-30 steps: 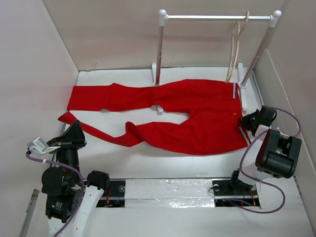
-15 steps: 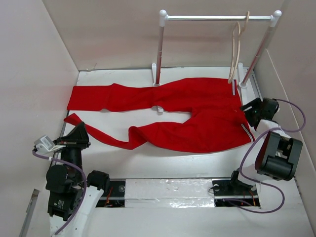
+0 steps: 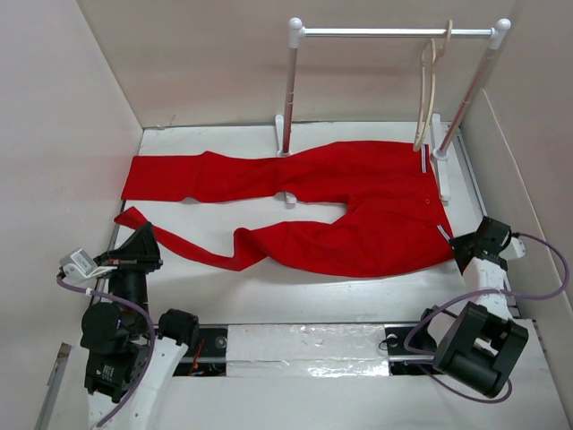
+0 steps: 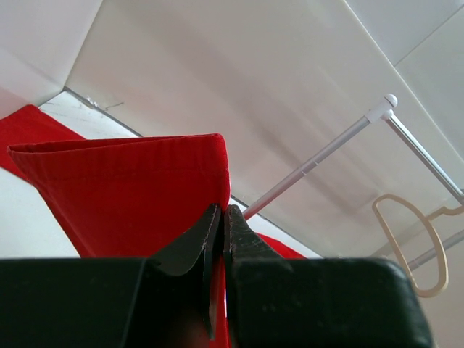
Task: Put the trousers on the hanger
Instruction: Flatten out the trousers at the center of the board.
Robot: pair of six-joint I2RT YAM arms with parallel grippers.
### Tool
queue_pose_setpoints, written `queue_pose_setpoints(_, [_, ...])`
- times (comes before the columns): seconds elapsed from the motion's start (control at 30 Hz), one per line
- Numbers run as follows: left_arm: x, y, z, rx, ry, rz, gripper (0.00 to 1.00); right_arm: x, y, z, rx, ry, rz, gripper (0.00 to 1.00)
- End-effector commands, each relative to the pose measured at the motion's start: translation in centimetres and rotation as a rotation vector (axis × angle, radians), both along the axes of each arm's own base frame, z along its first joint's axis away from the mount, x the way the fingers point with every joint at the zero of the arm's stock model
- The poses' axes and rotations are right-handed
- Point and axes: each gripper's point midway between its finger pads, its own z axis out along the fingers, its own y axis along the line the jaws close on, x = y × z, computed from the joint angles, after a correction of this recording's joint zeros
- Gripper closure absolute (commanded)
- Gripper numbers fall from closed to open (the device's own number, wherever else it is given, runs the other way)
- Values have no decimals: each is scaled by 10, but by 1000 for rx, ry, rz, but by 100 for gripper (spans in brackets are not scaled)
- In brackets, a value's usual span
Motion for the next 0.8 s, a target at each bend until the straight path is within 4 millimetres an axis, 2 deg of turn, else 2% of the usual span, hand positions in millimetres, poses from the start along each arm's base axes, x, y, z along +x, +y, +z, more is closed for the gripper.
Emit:
queue_pose_setpoints(0.0, [-24, 12, 25, -46, -142, 22, 100, -24, -11, -5, 16, 95, -89, 39])
queue_pose_setpoints(0.13, [-27, 17, 24, -50, -144, 38, 100, -18, -1, -11, 71, 79, -55, 40])
queue_pose_setpoints(0.27, [-27, 17, 24, -50, -142, 39, 100, 7, 4, -8, 84, 15, 57, 40])
queue_pose_setpoints(0.37, [-26, 17, 23, -46, -134, 43, 100, 14, 5, -16, 121, 56, 92, 41])
queue_pose_setpoints(0.47, [-24, 17, 22, -42, -124, 43, 100, 27, 8, -15, 159, 47, 139, 50])
queue_pose_setpoints(0.53, [-23, 18, 20, -40, -110, 51, 100, 31, 7, -13, 161, 36, 146, 77])
queue_pose_setpoints(0.57, [-21, 18, 19, -38, -101, 52, 100, 32, 7, -9, 154, 26, 149, 91])
queue_pose_setpoints(0.6, [-20, 19, 17, -38, -91, 59, 100, 33, 6, -3, 141, 12, 148, 100])
queue_pose_setpoints(0.67, [-21, 20, 17, -48, -86, 67, 100, 30, 5, 14, 106, -21, 137, 100])
queue_pose_setpoints(0.7, [-21, 22, 17, -55, -85, 78, 100, 29, -2, 40, 33, -77, 116, 100])
queue_pose_setpoints(0.77, [-19, 24, 16, -56, -79, 88, 100, 23, -10, 73, -55, -120, 81, 100])
